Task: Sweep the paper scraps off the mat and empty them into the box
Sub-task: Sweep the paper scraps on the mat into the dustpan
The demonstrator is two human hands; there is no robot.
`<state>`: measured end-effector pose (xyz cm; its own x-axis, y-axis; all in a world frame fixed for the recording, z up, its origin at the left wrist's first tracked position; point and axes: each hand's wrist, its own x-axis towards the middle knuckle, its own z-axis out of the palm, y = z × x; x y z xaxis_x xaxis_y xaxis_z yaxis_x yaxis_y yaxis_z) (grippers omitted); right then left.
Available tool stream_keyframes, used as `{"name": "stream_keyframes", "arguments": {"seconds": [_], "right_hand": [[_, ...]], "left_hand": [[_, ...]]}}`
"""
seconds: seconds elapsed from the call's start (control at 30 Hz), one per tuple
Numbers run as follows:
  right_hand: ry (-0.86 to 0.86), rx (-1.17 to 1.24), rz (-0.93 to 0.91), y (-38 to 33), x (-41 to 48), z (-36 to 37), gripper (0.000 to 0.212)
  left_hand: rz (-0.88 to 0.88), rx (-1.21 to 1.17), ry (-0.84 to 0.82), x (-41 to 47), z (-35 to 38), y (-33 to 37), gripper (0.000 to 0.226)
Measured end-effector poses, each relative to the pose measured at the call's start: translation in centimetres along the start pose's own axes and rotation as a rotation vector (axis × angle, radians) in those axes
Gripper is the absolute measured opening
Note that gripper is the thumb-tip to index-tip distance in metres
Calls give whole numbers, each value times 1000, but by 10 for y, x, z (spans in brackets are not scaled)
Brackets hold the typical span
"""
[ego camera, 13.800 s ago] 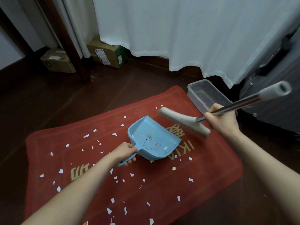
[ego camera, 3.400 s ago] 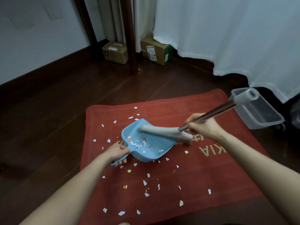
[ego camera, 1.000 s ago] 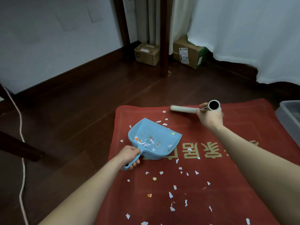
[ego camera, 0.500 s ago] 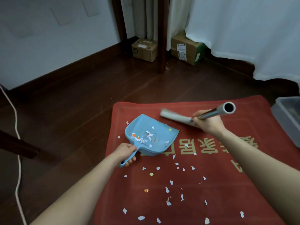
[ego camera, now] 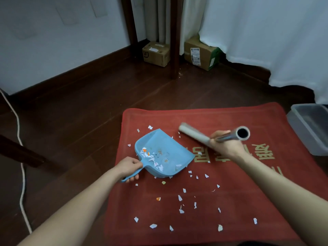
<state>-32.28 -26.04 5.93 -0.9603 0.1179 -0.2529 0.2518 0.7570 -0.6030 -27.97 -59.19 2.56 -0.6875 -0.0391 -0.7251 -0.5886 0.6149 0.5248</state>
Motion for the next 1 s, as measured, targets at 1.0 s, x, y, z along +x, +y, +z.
{"name": "stream_keyframes", "arguments": {"seconds": [1.0], "right_hand": [[-168, 151, -138, -18, -34, -5, 8]], "left_hand": [[-19, 19, 0, -17, 17, -10, 21]]}}
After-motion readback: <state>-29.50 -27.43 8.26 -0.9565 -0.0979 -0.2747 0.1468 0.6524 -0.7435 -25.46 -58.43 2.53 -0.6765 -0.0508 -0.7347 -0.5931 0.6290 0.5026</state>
